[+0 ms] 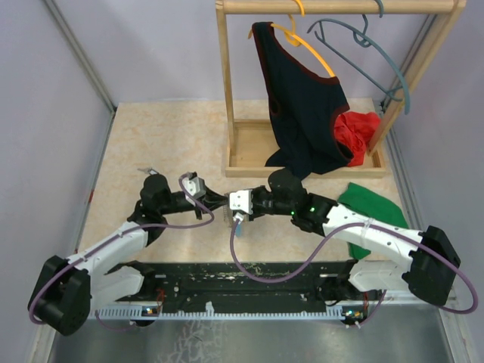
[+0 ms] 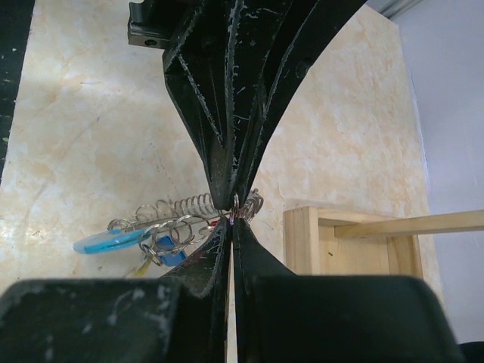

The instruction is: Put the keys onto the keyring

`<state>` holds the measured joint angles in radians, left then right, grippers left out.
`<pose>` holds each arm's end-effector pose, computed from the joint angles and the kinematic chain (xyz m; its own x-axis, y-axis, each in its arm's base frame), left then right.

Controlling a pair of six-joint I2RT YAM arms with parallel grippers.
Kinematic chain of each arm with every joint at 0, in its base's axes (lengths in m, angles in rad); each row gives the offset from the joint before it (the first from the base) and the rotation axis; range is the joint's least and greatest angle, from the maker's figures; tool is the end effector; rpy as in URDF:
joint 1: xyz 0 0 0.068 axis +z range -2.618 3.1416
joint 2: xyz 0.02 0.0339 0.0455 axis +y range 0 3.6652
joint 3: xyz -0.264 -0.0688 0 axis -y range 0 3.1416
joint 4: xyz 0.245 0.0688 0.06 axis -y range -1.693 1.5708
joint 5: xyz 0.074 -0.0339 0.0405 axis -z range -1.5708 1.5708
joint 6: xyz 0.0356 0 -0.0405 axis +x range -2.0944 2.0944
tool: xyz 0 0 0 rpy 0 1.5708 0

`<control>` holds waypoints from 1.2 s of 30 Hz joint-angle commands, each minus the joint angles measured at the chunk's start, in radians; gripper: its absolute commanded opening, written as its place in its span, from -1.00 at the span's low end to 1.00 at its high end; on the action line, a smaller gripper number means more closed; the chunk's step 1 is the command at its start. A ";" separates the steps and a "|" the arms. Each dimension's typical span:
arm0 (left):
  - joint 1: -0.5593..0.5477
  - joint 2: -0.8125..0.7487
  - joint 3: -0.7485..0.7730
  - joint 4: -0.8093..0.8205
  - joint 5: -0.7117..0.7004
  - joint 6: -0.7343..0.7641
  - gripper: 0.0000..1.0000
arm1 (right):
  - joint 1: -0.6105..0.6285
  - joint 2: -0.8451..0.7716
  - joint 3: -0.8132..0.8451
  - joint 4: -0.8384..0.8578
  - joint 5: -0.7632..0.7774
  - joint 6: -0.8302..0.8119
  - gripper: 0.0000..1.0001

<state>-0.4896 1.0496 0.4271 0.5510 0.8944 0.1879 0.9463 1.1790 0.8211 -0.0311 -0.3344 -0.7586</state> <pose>0.1799 -0.1273 0.2415 0.1213 0.0679 -0.9903 0.9754 0.1771 0.1316 0.1480 0.2253 0.2870 0.4884 -0.4338 -0.7572 -0.8376 0.0104 -0.5462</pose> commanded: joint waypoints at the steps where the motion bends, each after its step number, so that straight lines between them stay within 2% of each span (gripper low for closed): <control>1: -0.006 -0.007 0.035 -0.029 -0.005 0.009 -0.98 | 0.011 -0.024 0.056 0.027 -0.014 0.000 -1.00; 5: -0.006 -0.044 0.018 -0.007 -0.059 -0.022 -0.99 | 0.011 -0.047 0.024 0.031 0.050 0.001 -1.00; 9: -0.006 -0.071 -0.016 0.085 -0.085 -0.105 -0.99 | 0.011 -0.055 -0.009 0.036 0.087 0.005 -1.00; 17: -0.006 -0.102 -0.030 0.129 -0.148 -0.184 -0.99 | 0.011 -0.061 -0.050 0.062 0.076 0.022 -1.00; 29: -0.027 -0.028 -0.076 0.312 -0.175 -0.301 -0.99 | 0.012 0.005 -0.062 0.176 -0.019 0.049 -1.00; 36: -0.032 -0.041 -0.087 0.322 -0.212 -0.294 -0.99 | 0.010 -0.001 -0.105 0.221 0.035 0.056 -1.00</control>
<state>-0.5133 1.0321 0.3450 0.7734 0.7212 -0.0982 0.9485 1.1851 0.7334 0.1146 -0.2955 -0.7235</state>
